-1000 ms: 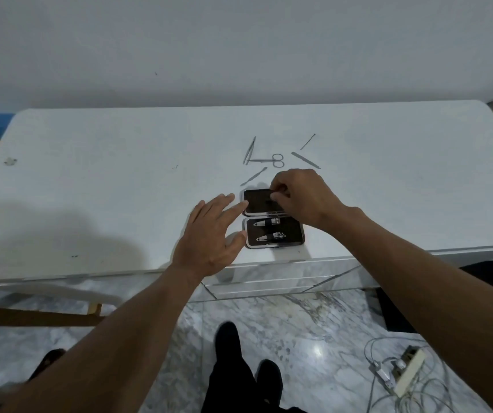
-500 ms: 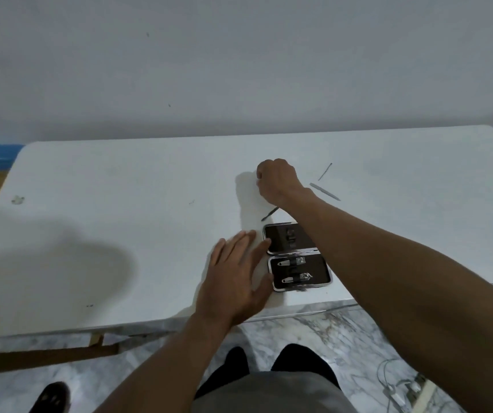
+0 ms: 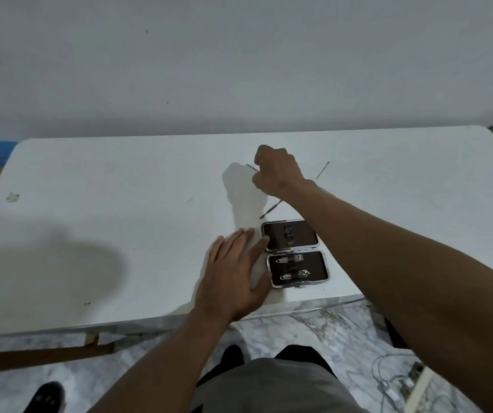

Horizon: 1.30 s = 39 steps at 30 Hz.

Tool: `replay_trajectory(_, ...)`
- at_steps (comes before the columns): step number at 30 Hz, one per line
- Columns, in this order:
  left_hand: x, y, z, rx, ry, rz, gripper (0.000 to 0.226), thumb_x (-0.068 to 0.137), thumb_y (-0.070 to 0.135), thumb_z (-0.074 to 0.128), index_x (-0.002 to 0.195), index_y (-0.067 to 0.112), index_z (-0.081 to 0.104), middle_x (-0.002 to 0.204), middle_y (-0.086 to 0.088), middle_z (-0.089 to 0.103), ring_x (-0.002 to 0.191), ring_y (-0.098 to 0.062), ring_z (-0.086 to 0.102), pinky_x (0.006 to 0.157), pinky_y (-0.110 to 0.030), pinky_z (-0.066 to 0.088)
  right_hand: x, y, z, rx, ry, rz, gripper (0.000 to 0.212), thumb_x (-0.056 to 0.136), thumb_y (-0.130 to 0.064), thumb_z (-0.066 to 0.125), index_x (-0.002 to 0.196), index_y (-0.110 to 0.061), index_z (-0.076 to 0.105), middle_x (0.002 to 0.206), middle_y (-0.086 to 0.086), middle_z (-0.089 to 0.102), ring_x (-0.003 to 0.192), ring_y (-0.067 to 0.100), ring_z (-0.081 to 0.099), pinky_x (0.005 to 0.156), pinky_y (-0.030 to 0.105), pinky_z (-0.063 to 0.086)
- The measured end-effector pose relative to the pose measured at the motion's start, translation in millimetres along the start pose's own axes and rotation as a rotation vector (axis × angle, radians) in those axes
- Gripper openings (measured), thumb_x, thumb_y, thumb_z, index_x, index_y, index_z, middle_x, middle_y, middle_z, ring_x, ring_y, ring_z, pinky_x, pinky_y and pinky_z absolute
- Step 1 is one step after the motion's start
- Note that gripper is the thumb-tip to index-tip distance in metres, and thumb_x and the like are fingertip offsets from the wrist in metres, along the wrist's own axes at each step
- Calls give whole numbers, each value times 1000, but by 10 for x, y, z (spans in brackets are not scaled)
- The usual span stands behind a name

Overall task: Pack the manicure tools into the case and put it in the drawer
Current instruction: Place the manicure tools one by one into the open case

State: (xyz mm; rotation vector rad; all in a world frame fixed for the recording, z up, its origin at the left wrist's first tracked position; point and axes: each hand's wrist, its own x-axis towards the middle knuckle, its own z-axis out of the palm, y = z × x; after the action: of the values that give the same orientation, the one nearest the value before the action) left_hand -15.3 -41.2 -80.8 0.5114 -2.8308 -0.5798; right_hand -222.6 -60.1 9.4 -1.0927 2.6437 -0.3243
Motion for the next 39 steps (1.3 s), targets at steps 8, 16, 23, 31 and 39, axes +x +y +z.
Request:
replay_trajectory(8, -6, 4, 44, 10, 56, -4, 62, 83, 46, 50, 141, 26, 47, 147, -2, 45, 138, -21, 37, 113, -47, 26, -578, 378, -200, 77, -75, -134, 18, 89, -22, 59, 104, -18, 69, 105, 3, 69, 100, 24, 62, 78, 28, 41)
replay_trajectory(16, 5, 23, 22, 6, 21, -42, 64, 82, 49, 45, 143, 29, 43, 150, -1, 42, 141, -19, 31, 117, -43, 16, -1296, 817, -93, 152, -172, -132, 14, 86, -29, 67, 93, -17, 66, 89, 2, 66, 78, 24, 61, 78, 36, 52)
replay_trajectory(23, -3, 39, 26, 12, 34, -45, 61, 85, 47, 47, 143, 30, 43, 150, -2, 42, 142, -19, 30, 117, -42, 15, -1575, 1118, -45, 6, -157, -212, 13, 84, -17, 66, 97, -19, 70, 97, 4, 73, 89, 27, 62, 72, 27, 38)
replay_trajectory(31, 1, 24, 52, 16, 44, -45, 59, 87, 45, 51, 143, 30, 42, 150, -1, 41, 142, -18, 30, 117, -42, 16, -1614, 1159, 38, -34, -82, -272, 9, 84, -13, 65, 92, -15, 70, 85, 7, 72, 77, 26, 61, 69, 31, 47)
replay_trajectory(39, -3, 18, 51, 20, 58, -34, 59, 87, 46, 51, 142, 28, 44, 149, -2, 42, 141, -18, 32, 117, -43, 18, -1580, 1177, 86, -35, -79, -262, 8, 84, -15, 65, 90, -15, 70, 87, 9, 72, 80, 31, 62, 67, 30, 42)
